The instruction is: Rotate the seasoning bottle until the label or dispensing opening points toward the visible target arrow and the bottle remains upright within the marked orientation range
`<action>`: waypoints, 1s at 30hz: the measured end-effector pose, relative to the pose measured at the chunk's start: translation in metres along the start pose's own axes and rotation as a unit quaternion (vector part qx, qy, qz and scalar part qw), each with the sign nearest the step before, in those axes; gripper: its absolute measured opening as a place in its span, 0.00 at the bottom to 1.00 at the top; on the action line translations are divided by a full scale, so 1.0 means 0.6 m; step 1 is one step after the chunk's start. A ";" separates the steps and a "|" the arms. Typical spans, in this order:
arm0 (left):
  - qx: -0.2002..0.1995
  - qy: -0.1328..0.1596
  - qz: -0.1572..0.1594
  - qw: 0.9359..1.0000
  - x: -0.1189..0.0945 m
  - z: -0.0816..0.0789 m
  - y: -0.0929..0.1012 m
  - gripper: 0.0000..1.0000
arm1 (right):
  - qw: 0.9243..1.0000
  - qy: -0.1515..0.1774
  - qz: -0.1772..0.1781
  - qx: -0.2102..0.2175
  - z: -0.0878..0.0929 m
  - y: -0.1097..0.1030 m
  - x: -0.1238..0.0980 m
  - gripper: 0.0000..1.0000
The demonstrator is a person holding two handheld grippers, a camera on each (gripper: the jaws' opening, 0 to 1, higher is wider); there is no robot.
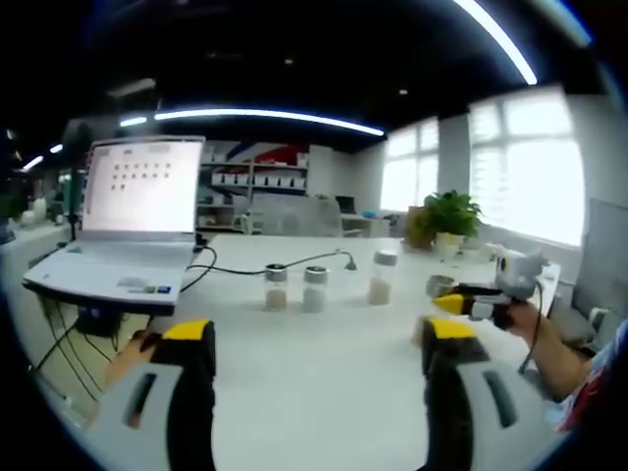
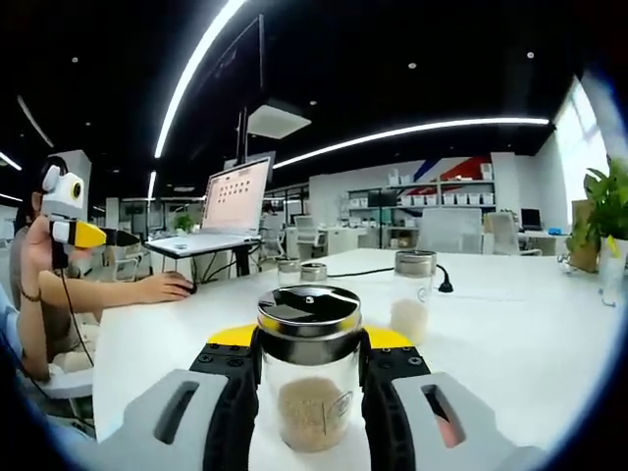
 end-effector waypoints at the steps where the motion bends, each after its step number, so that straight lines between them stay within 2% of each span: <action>1: -0.001 0.002 0.001 1.000 -0.001 -0.001 0.000 0.92 | 1.000 -0.001 0.006 -0.001 0.000 -0.001 0.000 0.38; 7: 0.017 0.001 -0.008 1.000 -0.004 -0.003 0.000 0.92 | 1.000 0.001 0.023 -0.001 0.001 -0.002 -0.002 0.38; 21: 0.008 0.007 -0.008 1.000 -0.009 -0.005 0.000 0.92 | 0.999 0.007 0.040 0.002 0.006 -0.002 -0.004 0.38; 30: 0.008 0.010 -0.010 1.000 -0.008 -0.005 -0.003 0.92 | 0.997 0.002 0.074 0.004 0.010 -0.005 -0.002 0.38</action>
Point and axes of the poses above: the point that each gripper's makers call its tool centre point, and the gripper's own axes: x roughly forward along the fingers, y roughly to its right, z roughly out of its underside, the point moved 3 cm from there along -x, roughly backward along the fingers, and after that the axes turned 8 degrees about x, right-handed, at the moved point
